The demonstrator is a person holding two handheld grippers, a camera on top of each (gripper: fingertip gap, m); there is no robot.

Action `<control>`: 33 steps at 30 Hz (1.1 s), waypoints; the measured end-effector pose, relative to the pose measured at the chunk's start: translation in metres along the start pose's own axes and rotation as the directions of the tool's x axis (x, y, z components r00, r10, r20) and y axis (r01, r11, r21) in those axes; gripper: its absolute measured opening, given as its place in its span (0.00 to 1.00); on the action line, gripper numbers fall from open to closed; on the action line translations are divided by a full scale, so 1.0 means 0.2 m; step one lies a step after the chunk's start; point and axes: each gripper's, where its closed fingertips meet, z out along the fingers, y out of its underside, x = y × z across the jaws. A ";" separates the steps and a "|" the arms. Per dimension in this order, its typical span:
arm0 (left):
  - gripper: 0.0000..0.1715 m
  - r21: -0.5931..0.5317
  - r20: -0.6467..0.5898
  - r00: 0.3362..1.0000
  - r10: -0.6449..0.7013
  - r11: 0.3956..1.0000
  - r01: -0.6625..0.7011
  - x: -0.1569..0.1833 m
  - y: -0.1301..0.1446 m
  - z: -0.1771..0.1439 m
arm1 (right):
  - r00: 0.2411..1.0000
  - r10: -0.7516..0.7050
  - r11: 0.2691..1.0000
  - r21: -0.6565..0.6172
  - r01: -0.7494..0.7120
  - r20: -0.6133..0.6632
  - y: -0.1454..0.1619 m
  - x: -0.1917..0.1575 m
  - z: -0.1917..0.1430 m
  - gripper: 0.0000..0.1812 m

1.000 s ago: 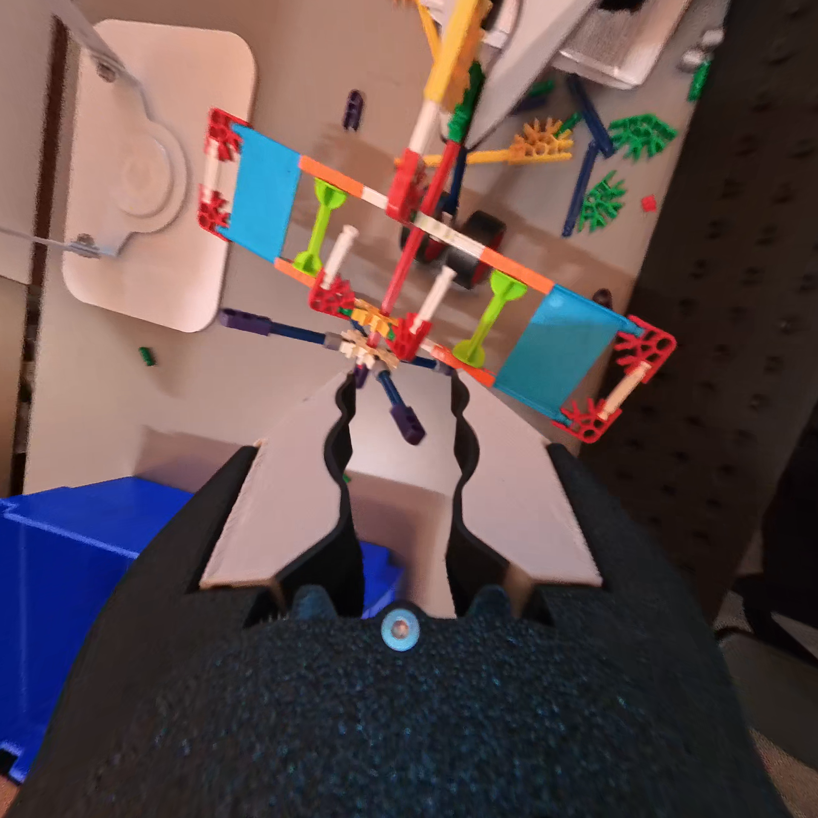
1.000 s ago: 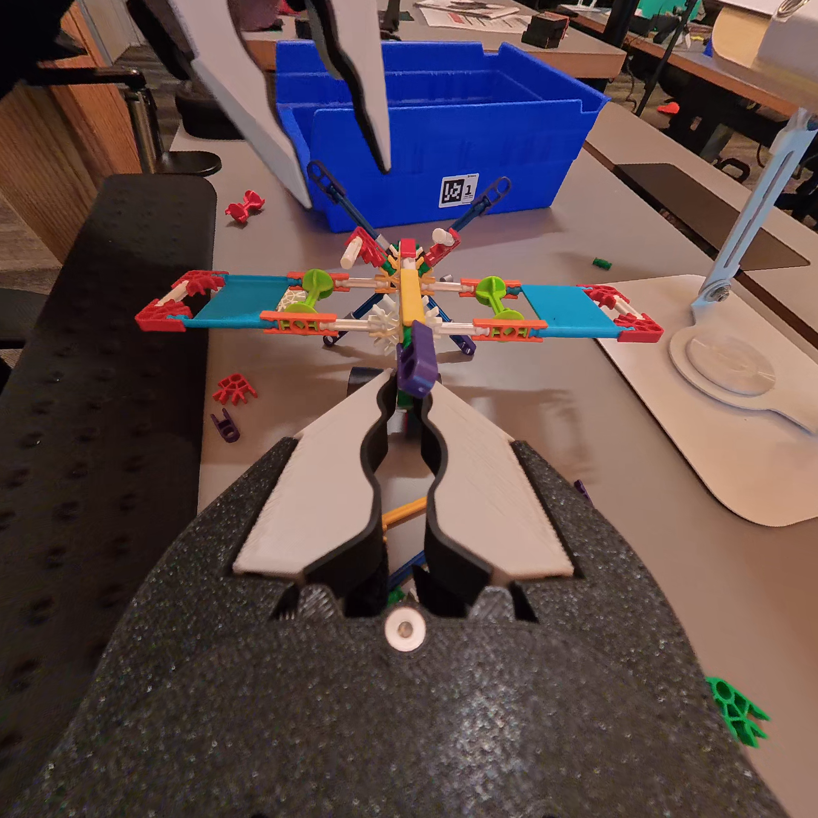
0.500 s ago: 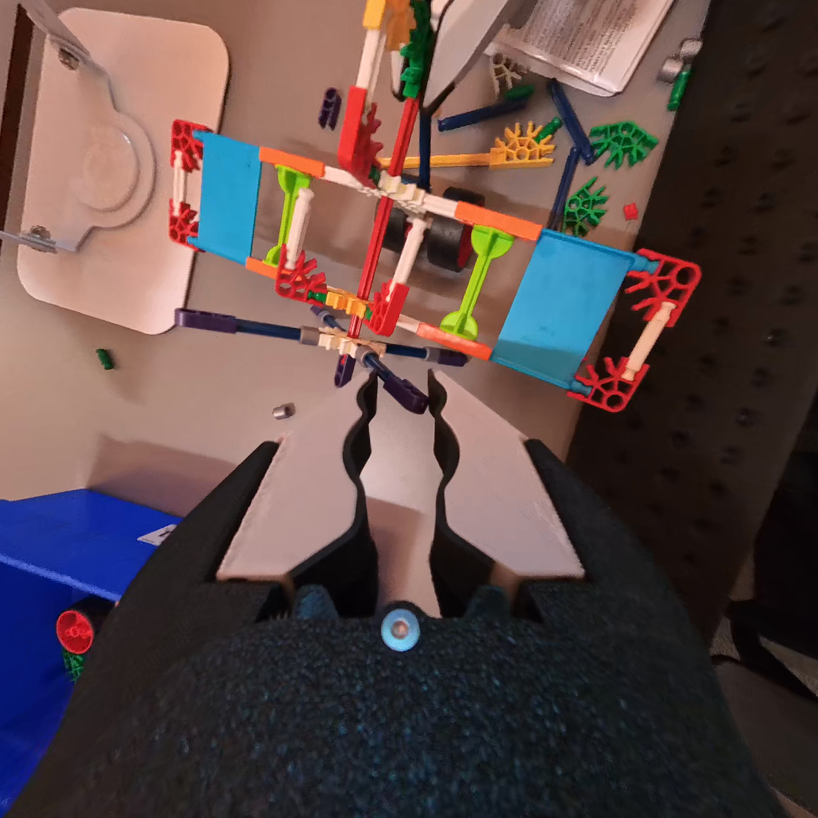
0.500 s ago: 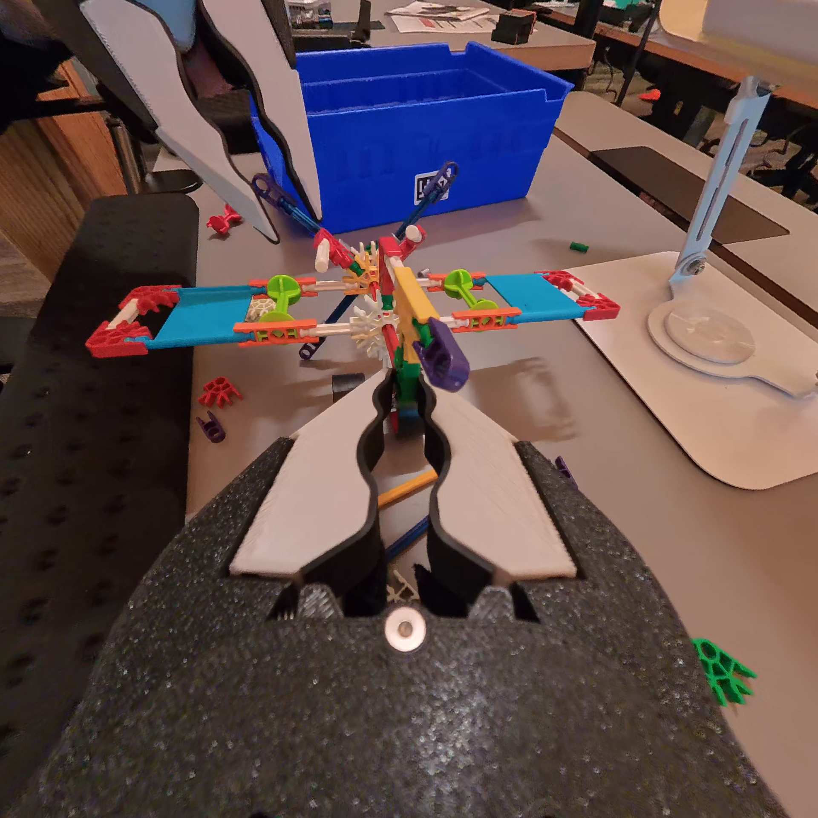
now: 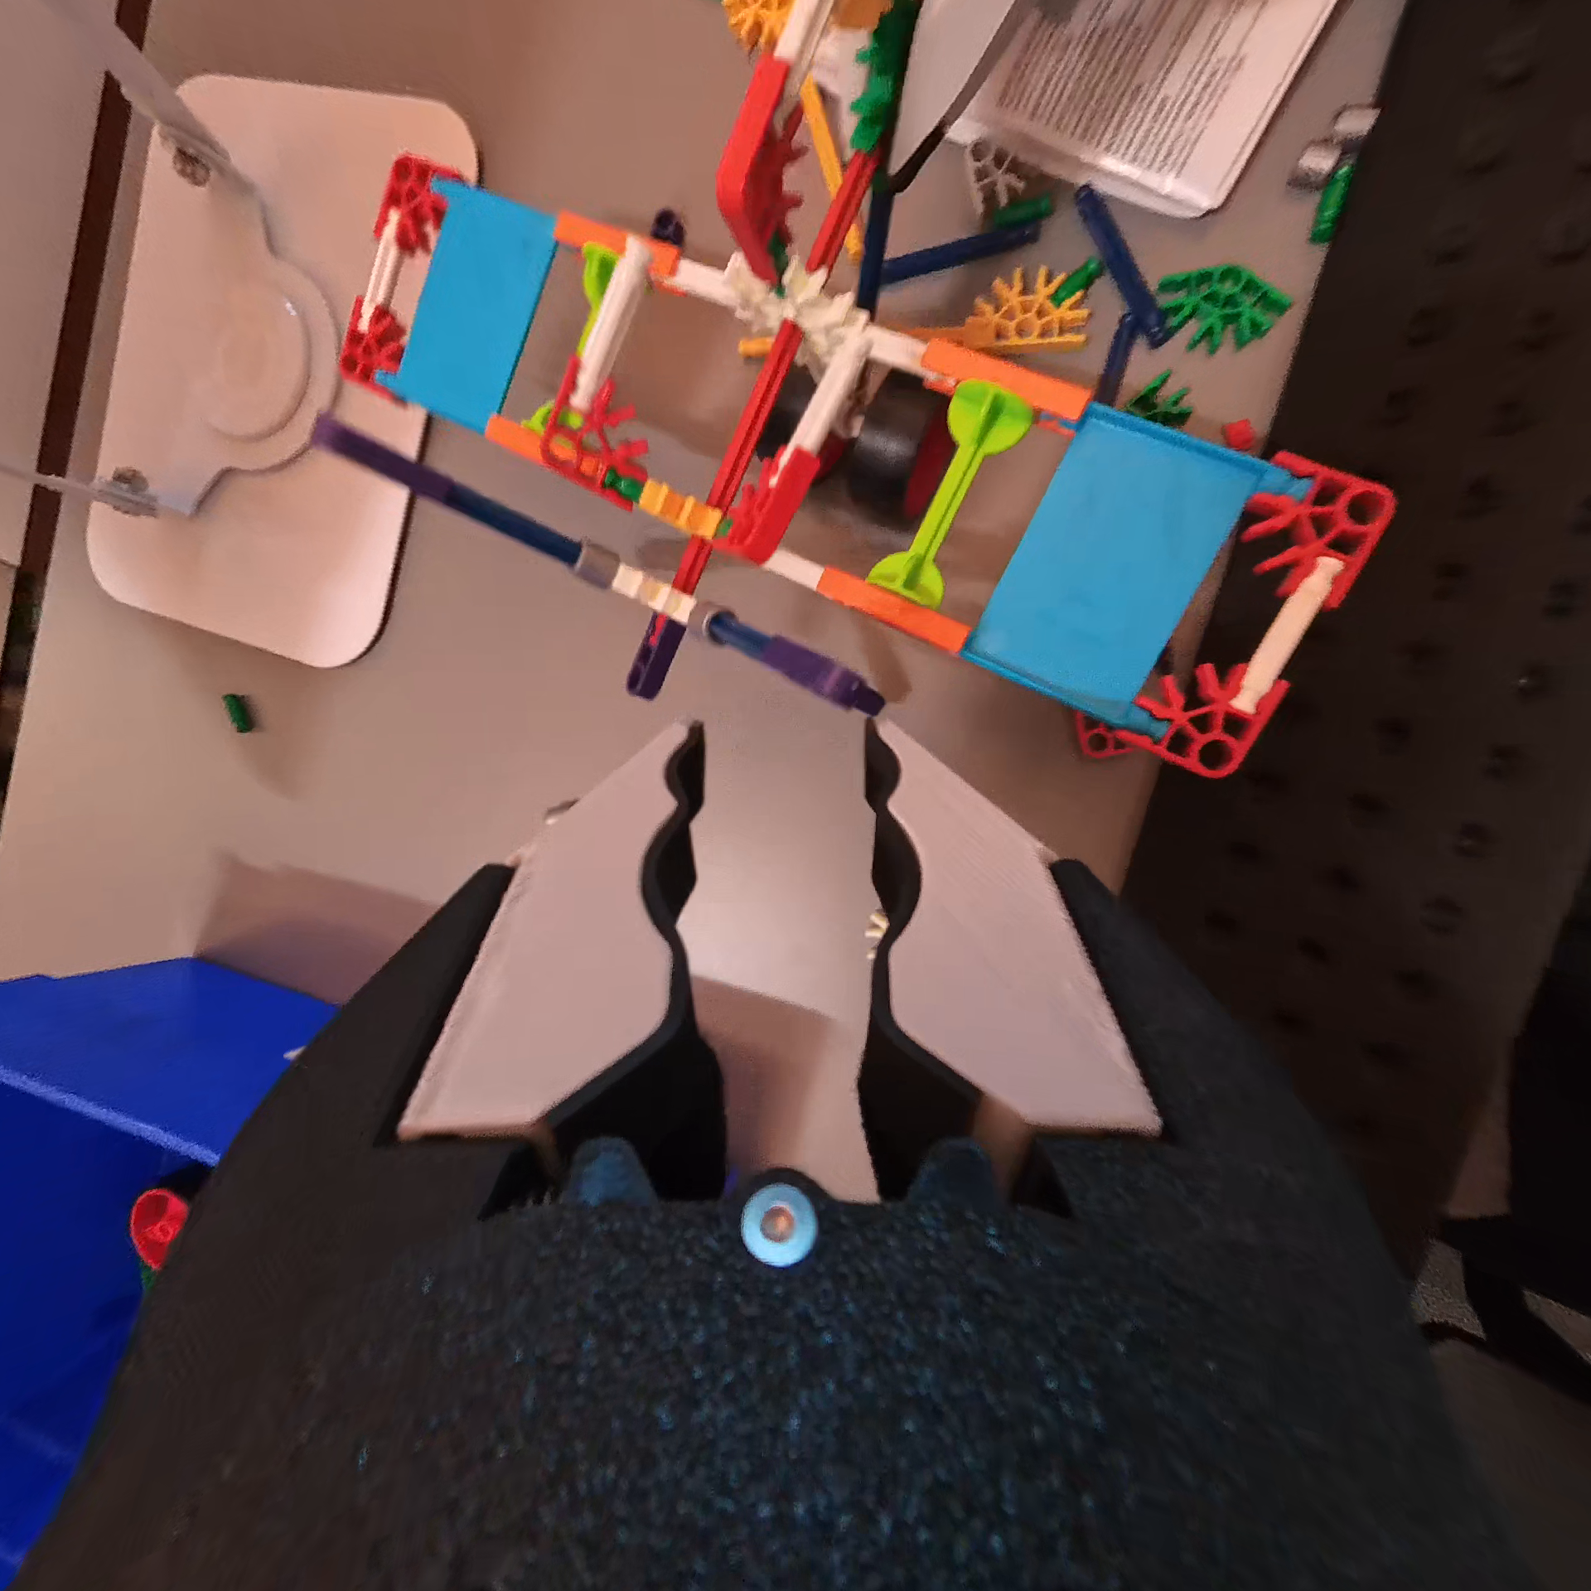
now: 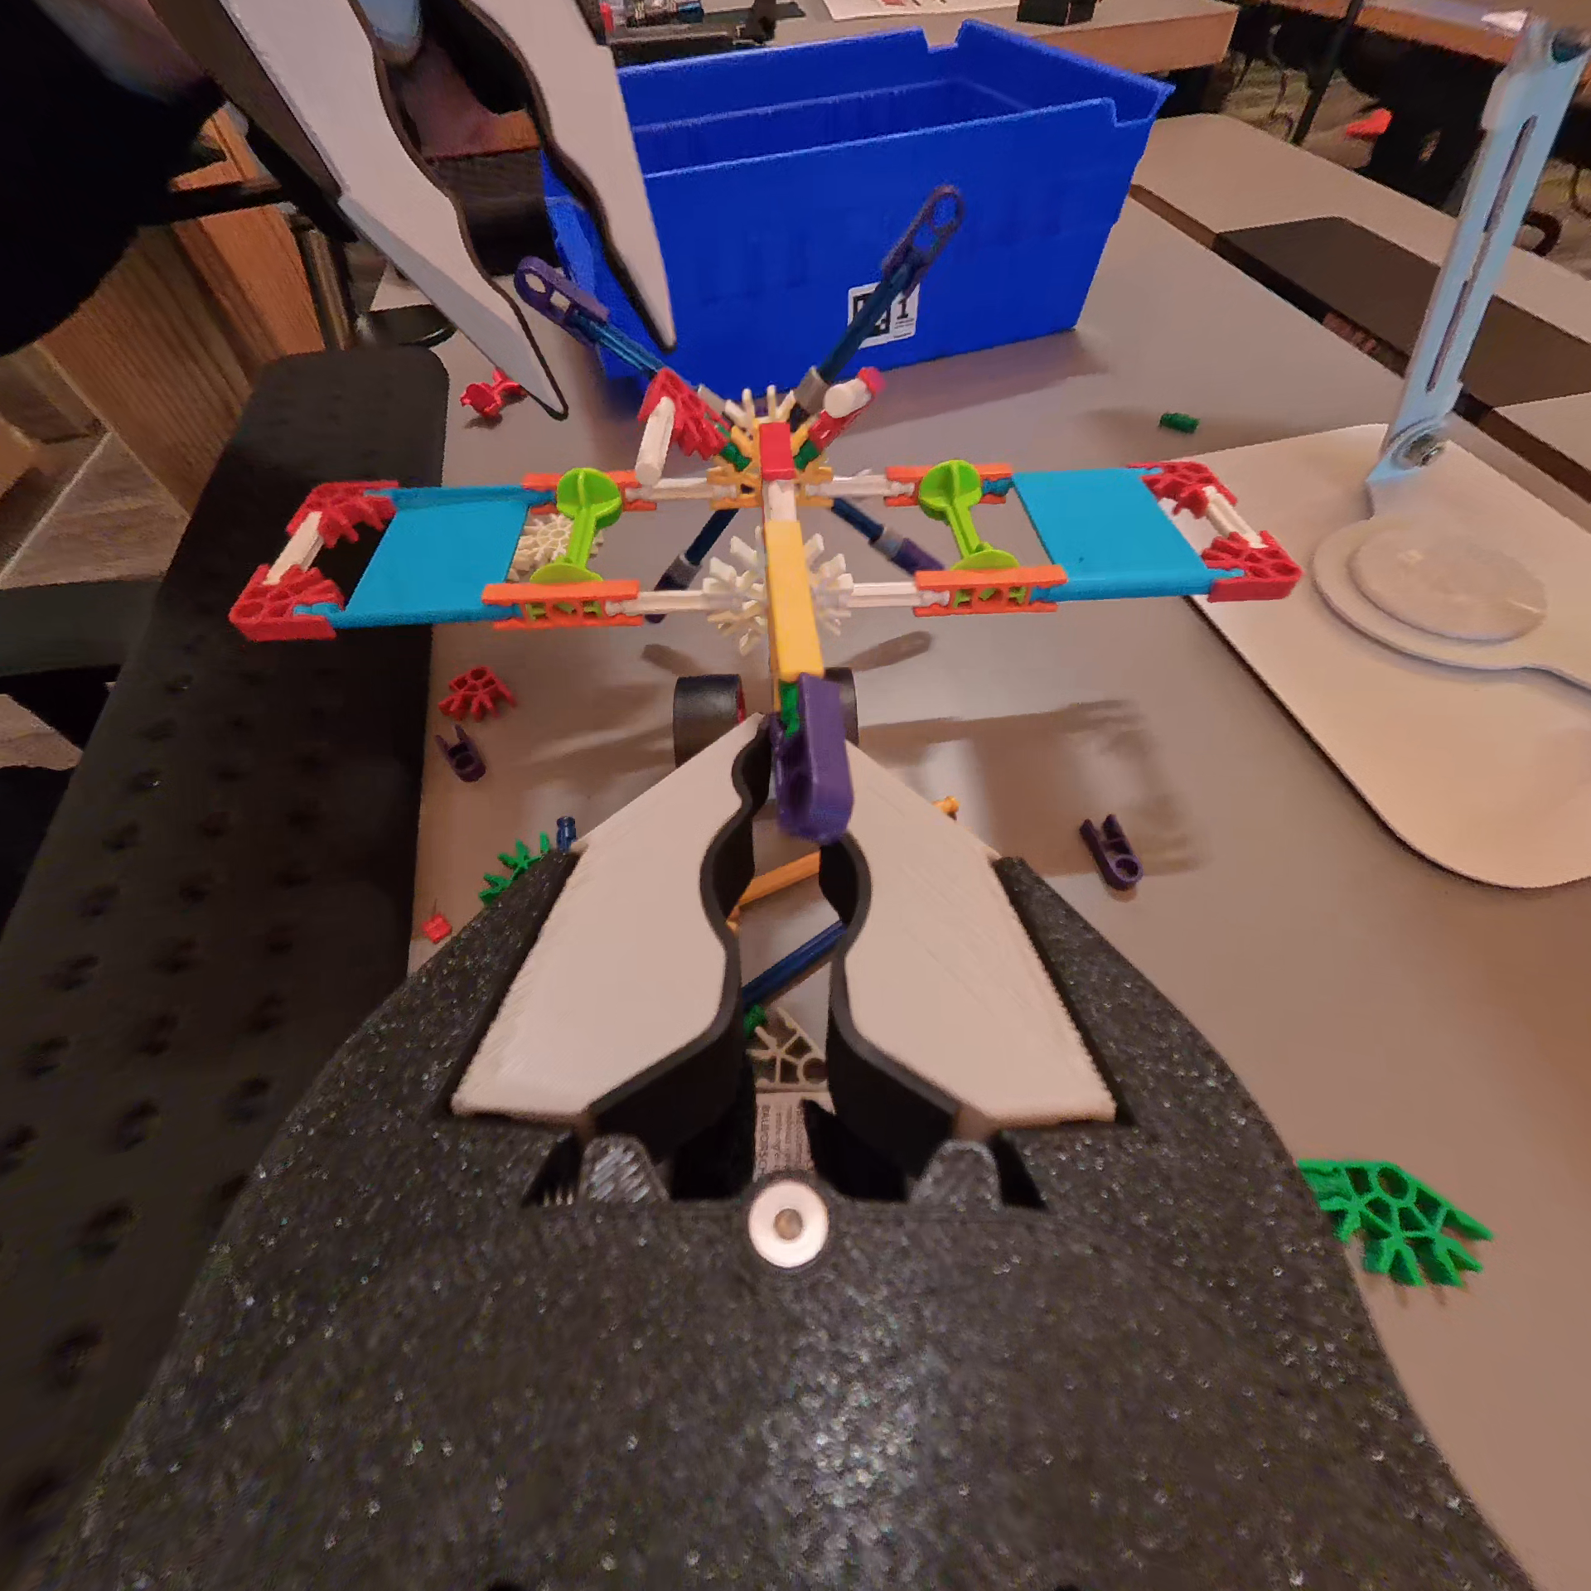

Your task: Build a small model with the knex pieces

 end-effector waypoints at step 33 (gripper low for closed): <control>0.07 0.073 -0.065 0.997 -0.044 0.996 0.049 -0.09 -0.08 0.16 | 0.993 0.066 0.998 0.006 -0.066 -0.096 0.03 0.14 -0.02 0.06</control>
